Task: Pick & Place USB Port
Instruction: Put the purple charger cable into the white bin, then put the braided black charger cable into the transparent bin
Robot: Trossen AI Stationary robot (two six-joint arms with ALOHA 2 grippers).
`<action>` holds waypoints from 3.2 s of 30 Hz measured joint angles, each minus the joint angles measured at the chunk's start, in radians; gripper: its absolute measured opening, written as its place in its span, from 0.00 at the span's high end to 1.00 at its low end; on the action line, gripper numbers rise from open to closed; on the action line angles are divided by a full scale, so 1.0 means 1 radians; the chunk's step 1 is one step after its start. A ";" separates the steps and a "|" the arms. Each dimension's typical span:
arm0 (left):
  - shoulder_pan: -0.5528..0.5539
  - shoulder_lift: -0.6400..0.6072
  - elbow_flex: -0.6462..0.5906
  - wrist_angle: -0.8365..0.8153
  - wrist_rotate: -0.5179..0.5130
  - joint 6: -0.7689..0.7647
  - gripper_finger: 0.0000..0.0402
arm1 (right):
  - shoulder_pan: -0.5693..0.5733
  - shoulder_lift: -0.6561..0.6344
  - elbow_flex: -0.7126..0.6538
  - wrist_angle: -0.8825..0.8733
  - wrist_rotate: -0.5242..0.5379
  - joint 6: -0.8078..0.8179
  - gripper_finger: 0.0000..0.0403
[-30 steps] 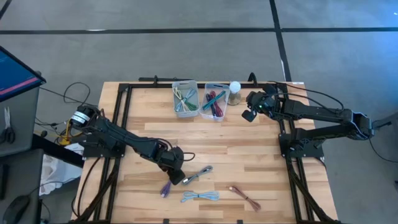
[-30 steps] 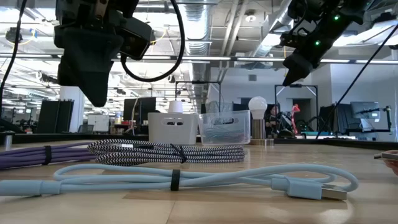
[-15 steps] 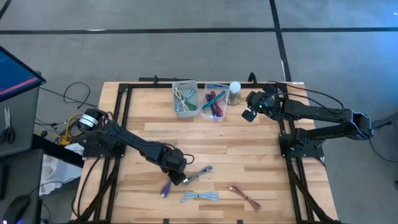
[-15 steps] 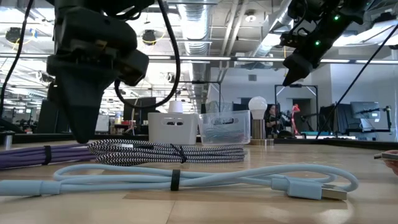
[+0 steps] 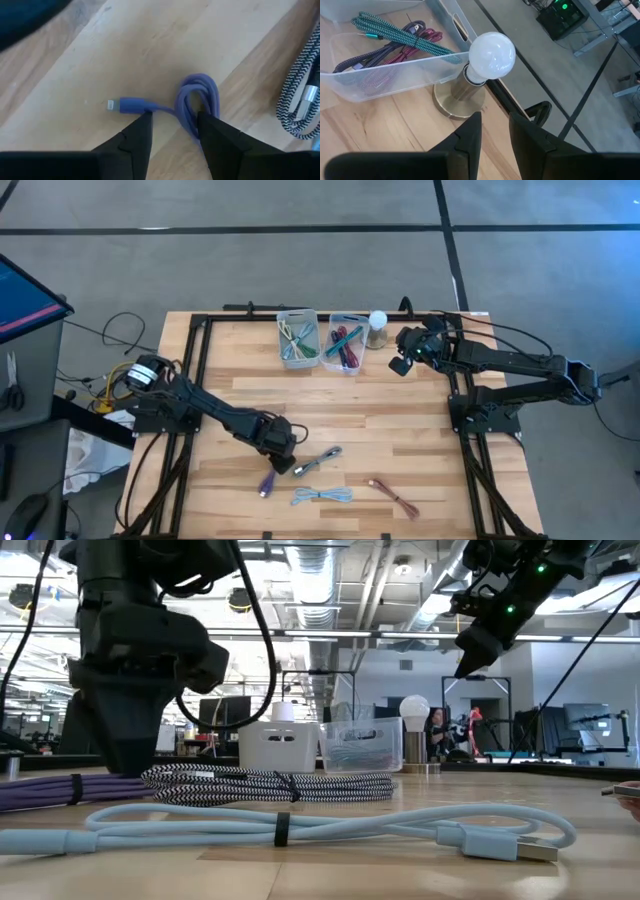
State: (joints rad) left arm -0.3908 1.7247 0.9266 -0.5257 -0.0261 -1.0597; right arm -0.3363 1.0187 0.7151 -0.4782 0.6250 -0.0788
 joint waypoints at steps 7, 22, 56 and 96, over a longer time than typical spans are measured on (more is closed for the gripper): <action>0.000 -0.007 -0.038 0.062 -0.002 0.005 0.67 | 0.000 0.000 0.000 0.000 0.000 0.000 0.77; 0.028 -0.082 -0.042 0.090 -0.142 0.216 0.98 | 0.000 0.000 0.000 0.000 0.000 -0.010 0.77; 0.995 -0.345 -0.041 0.624 0.065 1.064 0.98 | 0.000 0.000 0.000 0.030 0.004 -0.008 0.77; 1.049 -0.053 -0.040 0.822 0.146 0.976 0.77 | 0.000 0.000 0.000 0.044 0.004 -0.030 0.77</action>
State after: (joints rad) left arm 0.6577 1.6721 0.8864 0.2958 0.1196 -0.0834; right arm -0.3363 1.0191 0.7151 -0.4339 0.6289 -0.1087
